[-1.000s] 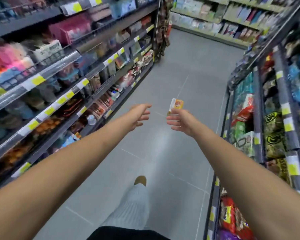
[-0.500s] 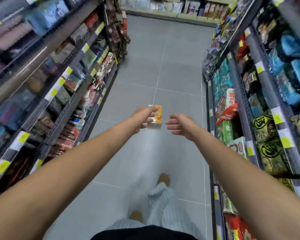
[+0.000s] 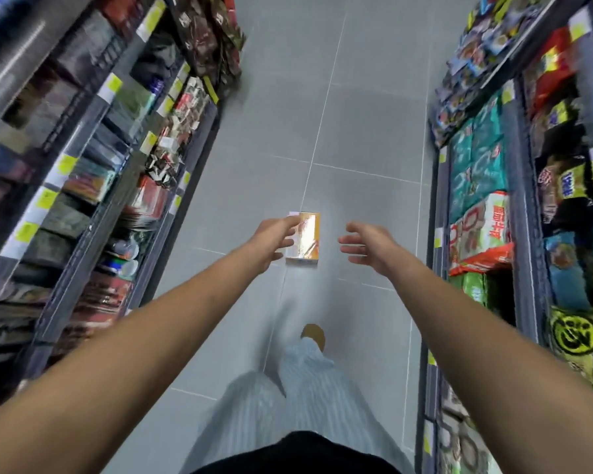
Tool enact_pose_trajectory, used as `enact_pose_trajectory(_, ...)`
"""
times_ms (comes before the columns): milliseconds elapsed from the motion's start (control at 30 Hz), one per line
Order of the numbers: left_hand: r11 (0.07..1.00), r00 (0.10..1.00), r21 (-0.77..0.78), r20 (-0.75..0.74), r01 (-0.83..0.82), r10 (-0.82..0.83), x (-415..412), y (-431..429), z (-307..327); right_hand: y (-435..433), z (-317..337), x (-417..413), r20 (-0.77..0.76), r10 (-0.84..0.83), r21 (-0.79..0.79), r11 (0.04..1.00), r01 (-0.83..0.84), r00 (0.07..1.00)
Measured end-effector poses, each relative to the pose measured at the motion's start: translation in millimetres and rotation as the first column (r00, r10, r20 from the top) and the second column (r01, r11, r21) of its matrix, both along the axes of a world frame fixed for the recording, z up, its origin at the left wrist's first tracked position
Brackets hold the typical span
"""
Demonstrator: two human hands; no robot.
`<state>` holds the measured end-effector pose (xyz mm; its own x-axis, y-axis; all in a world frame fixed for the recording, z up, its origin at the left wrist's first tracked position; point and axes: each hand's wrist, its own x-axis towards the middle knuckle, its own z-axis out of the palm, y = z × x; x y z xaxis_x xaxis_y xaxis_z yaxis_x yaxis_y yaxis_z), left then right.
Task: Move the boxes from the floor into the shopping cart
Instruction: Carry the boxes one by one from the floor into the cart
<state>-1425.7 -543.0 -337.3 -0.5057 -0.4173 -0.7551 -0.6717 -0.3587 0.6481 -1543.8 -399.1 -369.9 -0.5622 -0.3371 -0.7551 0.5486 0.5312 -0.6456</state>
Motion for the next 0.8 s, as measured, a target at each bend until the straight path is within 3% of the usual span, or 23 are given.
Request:
enact_pose_trajectory(133,0.998,0.997,0.002,0.051,-0.059,0.059,-46.4,-26.7,-39.1,-35.0,-39.3,-44.9,0.051,0.007,0.034,0.999,-0.009,0.999)
enact_pose_trajectory(333,0.997,0.991,-0.077,0.133,-0.021,0.031,-104.6,-59.3,-153.3,-85.8,-150.4,-87.8,0.102,-0.034,0.12,0.993,0.021,0.994)
enact_pose_trajectory(667,1.0,0.944,0.021,0.33,-0.018,0.01,-147.6,-106.0,-441.1,-134.3,-425.8,-129.7,0.225,-0.122,0.265,0.962,0.059,0.967)
enact_pose_trajectory(800,0.993,0.937,0.09,0.347,-0.072,0.037,-161.7,-114.7,-553.6,-151.2,-535.7,-136.7,0.174,-0.07,0.341,0.94,0.007,0.982)
